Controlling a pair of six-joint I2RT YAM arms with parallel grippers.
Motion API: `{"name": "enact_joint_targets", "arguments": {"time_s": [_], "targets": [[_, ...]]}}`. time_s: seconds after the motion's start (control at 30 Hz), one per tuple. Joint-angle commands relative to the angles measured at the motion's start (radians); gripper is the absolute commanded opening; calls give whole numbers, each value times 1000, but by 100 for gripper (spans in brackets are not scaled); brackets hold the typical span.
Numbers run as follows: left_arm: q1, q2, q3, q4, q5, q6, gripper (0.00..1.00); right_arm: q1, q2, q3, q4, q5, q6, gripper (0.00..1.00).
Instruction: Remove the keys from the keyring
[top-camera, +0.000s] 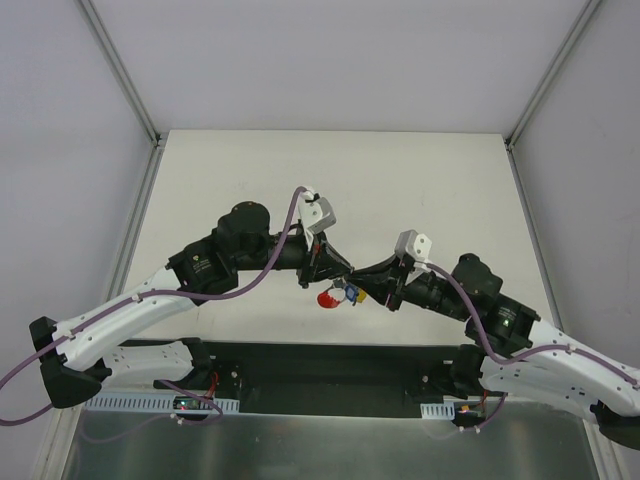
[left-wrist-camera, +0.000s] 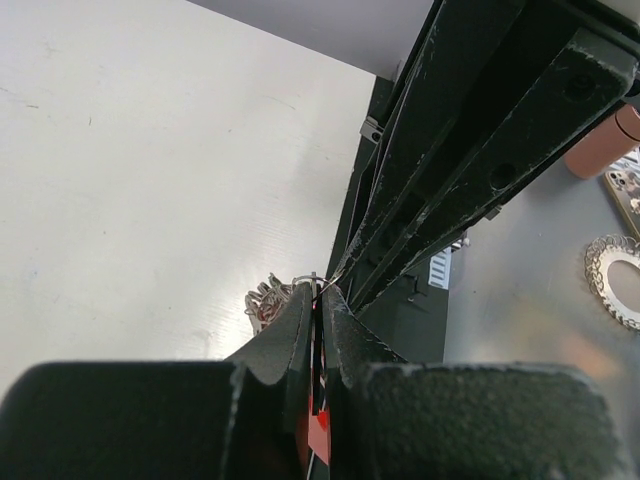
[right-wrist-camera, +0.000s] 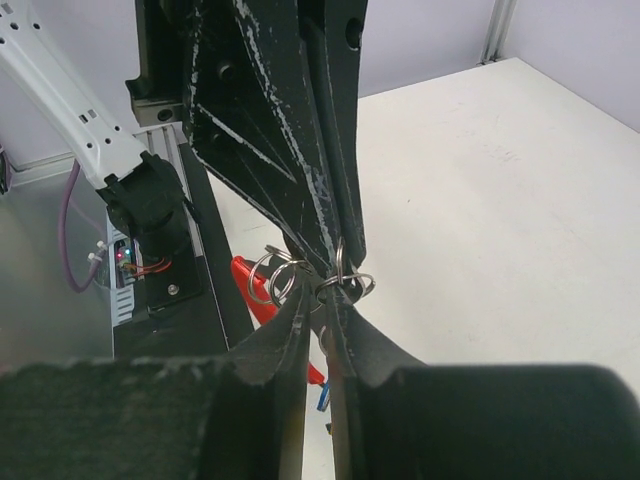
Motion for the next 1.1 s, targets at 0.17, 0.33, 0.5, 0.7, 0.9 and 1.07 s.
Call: {"name": "enact_joint_targets", "arguments": {"time_s": [0.17,0.33,0.5,0.7,0.9,1.07], "targets": [[0,-30,4,98,44,-47,0,-1,30,8,72,194,96,11],[0,-28,4,109,57,-56,0,-1,21,2,55,249,104,1],[0,-40,-2,109,34,-44,0,-1,-3,-21,54,247,86,1],[16,-50,2,75,-4,-18,0,1,-42,-59,47,269,73,1],[32,-36,24,60,11,-26,0,1,-47,-70,44,261,66,1],[42,-20,36,49,27,-45,0,4,-56,-78,46,285,70,1]]}}
